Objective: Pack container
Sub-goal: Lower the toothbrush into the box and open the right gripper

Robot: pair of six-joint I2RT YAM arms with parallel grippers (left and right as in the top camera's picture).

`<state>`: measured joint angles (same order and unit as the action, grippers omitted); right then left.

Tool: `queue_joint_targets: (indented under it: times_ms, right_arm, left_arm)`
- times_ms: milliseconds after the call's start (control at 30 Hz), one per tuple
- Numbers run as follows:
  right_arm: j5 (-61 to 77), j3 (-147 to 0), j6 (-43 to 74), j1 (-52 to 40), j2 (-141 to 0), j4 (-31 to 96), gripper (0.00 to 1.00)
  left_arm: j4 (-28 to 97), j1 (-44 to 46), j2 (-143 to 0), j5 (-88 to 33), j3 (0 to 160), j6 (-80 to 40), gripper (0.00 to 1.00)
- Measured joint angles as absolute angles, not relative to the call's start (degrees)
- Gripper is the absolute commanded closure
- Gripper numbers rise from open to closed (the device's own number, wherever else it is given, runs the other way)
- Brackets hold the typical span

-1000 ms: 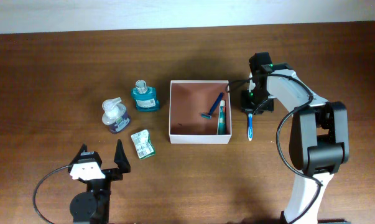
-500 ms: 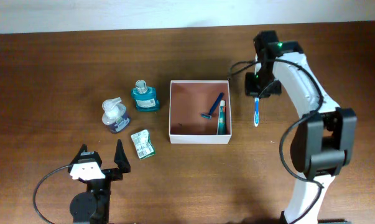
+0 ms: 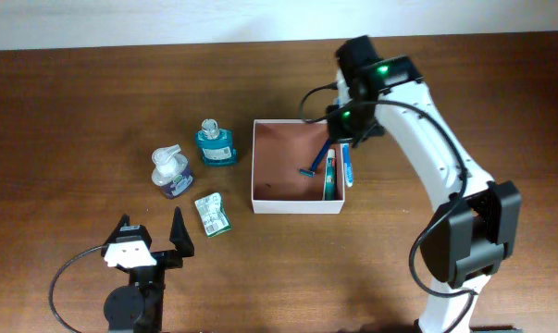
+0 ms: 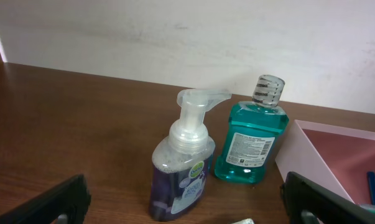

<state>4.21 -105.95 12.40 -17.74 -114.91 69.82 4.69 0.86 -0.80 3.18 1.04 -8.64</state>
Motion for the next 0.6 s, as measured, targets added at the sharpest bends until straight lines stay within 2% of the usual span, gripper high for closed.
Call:
queue_joint_targets:
  times_ms: [267,600]
  right_arm:
    - [4.45,-105.95,12.43,-21.71,-114.91,67.72,0.96]
    - [4.36,-105.95,12.43,-22.46,-114.93,65.08,0.96]
  left_arm:
    - [4.69,0.86,-0.80,3.18,1.04,-8.62,0.01]
    - [4.69,0.86,-0.80,3.18,1.04,-8.62,0.01]
